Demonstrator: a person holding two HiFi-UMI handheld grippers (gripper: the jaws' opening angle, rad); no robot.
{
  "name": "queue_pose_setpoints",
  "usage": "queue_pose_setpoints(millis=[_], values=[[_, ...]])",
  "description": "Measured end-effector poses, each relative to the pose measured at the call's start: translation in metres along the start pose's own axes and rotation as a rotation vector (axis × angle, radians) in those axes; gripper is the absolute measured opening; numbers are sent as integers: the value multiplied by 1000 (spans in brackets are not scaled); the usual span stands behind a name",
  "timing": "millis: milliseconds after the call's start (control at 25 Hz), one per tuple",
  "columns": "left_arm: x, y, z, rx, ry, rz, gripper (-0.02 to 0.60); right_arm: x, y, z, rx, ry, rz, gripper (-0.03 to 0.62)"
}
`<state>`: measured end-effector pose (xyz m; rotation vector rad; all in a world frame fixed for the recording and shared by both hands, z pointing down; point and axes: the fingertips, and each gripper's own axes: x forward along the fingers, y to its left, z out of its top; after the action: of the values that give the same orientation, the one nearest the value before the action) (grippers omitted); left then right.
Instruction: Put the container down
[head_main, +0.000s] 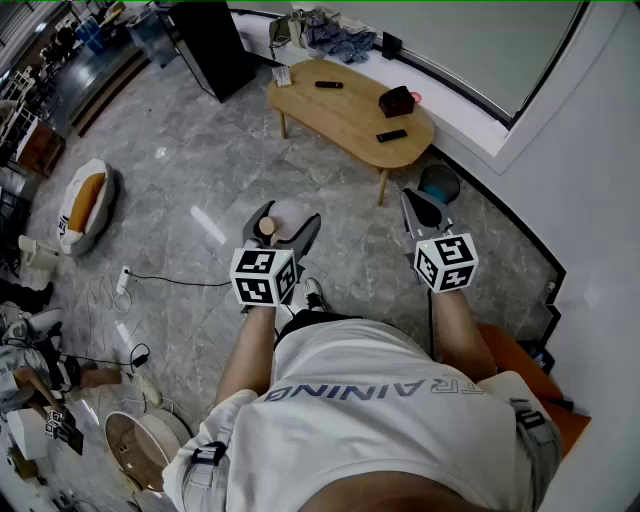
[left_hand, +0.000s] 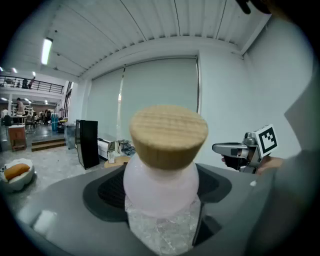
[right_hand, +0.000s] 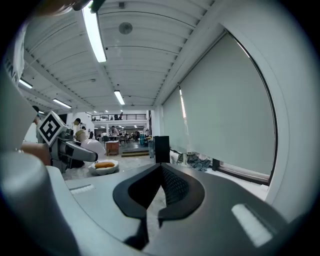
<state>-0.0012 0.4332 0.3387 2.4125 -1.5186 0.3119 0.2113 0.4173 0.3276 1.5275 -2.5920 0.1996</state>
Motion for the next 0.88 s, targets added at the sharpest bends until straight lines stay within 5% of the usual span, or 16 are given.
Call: queue_pose_setpoints(millis=[880], values=[[13,79,-6,-46,29,37,396,78,25,-20,47,59,26,15]])
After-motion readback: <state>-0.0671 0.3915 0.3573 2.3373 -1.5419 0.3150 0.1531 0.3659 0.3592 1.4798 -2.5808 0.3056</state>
